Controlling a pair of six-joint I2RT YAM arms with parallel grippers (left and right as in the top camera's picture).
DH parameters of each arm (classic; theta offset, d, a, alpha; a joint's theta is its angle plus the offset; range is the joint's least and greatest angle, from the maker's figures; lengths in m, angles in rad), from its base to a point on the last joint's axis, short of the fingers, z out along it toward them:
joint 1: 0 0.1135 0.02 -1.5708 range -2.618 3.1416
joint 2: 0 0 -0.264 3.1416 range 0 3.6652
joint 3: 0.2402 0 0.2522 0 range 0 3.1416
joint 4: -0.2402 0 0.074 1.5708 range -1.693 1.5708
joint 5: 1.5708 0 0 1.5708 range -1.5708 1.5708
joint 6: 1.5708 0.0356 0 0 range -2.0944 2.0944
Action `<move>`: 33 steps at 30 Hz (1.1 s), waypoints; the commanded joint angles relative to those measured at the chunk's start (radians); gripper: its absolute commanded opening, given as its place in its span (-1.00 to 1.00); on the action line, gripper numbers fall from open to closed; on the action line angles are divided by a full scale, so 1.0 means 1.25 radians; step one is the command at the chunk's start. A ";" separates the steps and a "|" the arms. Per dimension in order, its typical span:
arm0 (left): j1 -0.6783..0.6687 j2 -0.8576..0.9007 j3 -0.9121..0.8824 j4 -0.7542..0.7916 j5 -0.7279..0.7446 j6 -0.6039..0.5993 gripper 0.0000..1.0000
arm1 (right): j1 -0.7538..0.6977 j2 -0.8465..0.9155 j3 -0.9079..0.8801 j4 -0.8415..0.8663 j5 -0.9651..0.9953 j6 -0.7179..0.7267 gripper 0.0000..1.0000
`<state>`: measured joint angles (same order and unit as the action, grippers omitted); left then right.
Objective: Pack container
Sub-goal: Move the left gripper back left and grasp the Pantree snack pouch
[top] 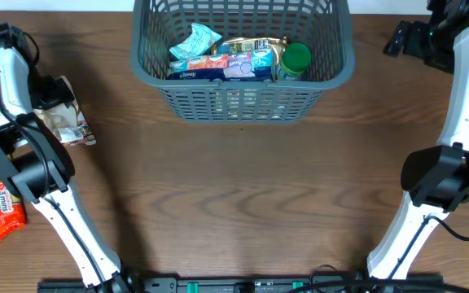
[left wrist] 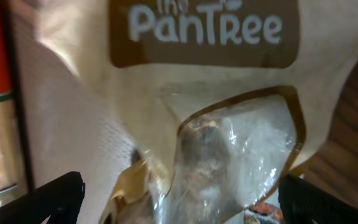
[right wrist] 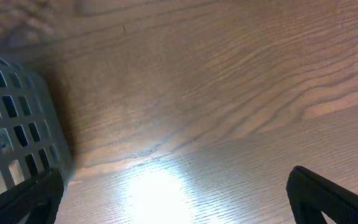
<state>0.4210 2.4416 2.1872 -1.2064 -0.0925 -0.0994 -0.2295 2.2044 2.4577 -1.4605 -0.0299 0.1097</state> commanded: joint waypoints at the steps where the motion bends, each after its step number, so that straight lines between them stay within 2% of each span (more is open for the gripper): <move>1: 0.005 0.019 -0.044 0.020 0.005 0.014 0.97 | 0.002 0.002 -0.001 0.002 0.000 -0.008 0.99; 12: 0.005 0.019 -0.123 0.071 0.005 0.014 1.00 | 0.002 0.002 0.000 -0.002 0.000 -0.008 0.98; 19: 0.004 0.016 -0.122 0.060 0.005 0.014 0.14 | 0.002 0.002 0.000 -0.012 0.000 -0.015 0.99; 20: 0.004 0.013 -0.122 0.057 0.005 0.014 -0.04 | 0.002 0.002 0.000 -0.014 0.000 -0.015 0.98; 23: 0.004 -0.002 -0.120 0.045 0.005 0.013 -0.18 | 0.002 0.002 0.000 -0.021 0.000 -0.016 0.98; 29: -0.005 -0.074 -0.084 -0.011 0.005 0.013 -0.89 | 0.002 0.002 0.000 -0.026 0.000 -0.029 0.98; 33: -0.023 -0.192 -0.084 -0.034 0.005 0.013 -0.89 | 0.002 0.002 0.000 -0.028 0.000 -0.030 0.98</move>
<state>0.4122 2.3318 2.0594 -1.2327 -0.0811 -0.0784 -0.2295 2.2044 2.4577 -1.4929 -0.0296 0.0933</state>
